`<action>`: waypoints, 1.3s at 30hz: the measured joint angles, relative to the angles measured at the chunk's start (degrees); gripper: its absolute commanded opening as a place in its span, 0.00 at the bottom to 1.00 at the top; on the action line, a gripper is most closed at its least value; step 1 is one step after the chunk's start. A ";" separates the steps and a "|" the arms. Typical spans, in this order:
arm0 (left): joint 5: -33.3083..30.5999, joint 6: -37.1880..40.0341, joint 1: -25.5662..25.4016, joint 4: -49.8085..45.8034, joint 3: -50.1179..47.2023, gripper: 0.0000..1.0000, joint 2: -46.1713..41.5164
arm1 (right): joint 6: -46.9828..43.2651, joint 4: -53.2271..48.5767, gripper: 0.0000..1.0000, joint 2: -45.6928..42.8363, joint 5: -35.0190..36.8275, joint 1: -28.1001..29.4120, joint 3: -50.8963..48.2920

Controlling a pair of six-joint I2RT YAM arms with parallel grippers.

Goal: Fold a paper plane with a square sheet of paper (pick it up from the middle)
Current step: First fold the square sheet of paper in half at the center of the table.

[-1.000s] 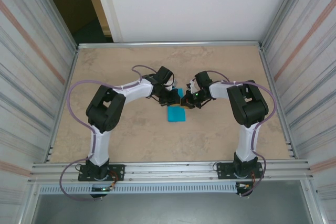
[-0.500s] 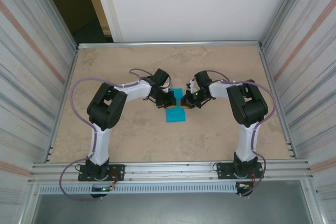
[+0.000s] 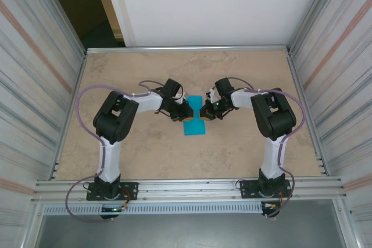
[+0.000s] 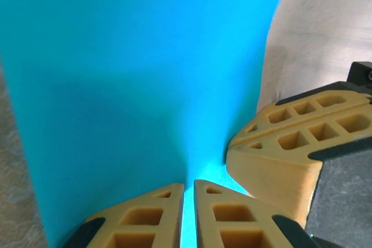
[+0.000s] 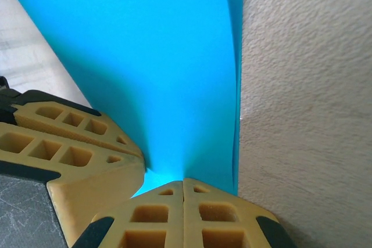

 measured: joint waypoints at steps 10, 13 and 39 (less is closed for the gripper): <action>0.52 5.84 7.43 1.95 -8.55 0.17 -6.05 | -0.22 -0.39 0.00 0.02 0.31 -0.02 0.17; -0.02 6.19 8.96 1.44 -8.76 0.18 -7.63 | -0.24 -0.68 0.00 0.13 0.33 -0.02 0.37; 5.20 1.49 8.02 13.33 -6.58 0.18 -1.11 | -0.37 -0.72 0.00 0.24 0.28 -0.07 0.31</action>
